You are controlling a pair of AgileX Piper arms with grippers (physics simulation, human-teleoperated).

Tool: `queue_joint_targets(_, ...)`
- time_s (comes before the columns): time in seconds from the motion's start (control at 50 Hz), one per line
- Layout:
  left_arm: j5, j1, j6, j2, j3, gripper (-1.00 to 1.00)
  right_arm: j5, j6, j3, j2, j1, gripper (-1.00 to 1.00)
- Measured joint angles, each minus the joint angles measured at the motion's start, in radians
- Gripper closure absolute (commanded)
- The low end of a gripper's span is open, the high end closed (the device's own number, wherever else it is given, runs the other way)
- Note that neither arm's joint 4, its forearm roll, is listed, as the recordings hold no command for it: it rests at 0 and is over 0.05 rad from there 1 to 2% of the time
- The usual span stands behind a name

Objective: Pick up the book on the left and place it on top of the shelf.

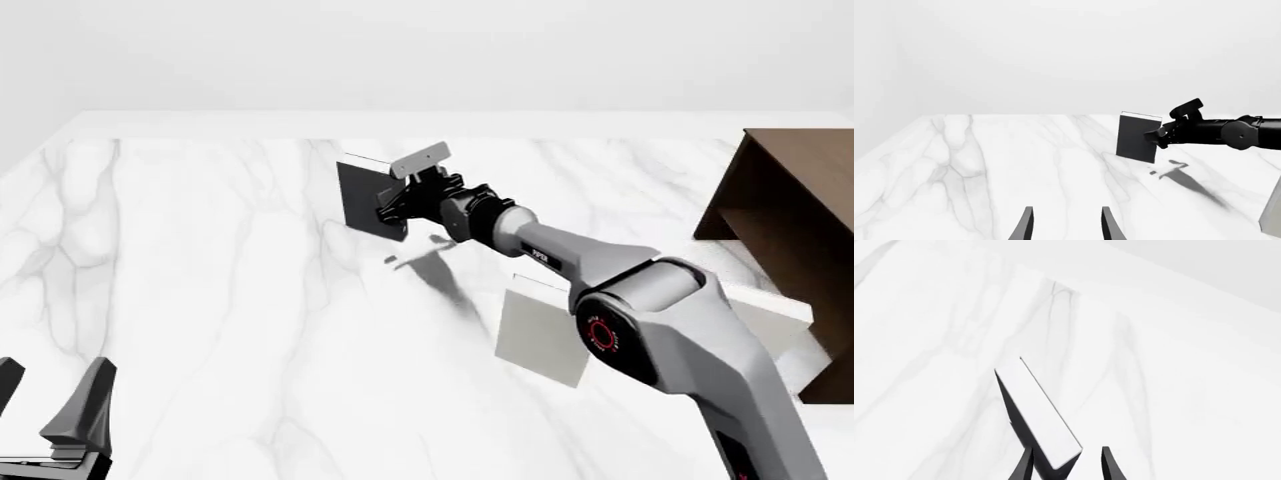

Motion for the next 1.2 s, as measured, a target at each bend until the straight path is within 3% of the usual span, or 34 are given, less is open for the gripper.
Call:
queue_joint_targets(0.18, 0.0, 0.0, 0.0, 0.0, 0.0, -1.0, 0.021, -0.001, -0.044, 0.023, -0.002, -1.0)
queue_joint_targets(0.2, 0.0, 0.0, 0.0, 0.0, 0.0, -1.0, 0.022, -0.001, -0.047, 0.025, -0.002, 1.0)
queue_joint_targets(0.36, 0.0, 0.0, 0.0, 0.0, 0.0, -1.0, 0.023, -0.02, -0.06, 0.024, 0.002, 1.0)
queue_joint_targets(0.6, 0.0, 0.0, 0.0, 0.0, 0.0, -1.0, -0.019, -0.022, 0.011, -0.01, -0.004, 1.0)
queue_joint_targets(1.2, 0.0, 0.0, 0.0, 0.0, 0.0, -1.0, -0.247, 0.012, 0.478, -0.424, -0.033, 1.0)
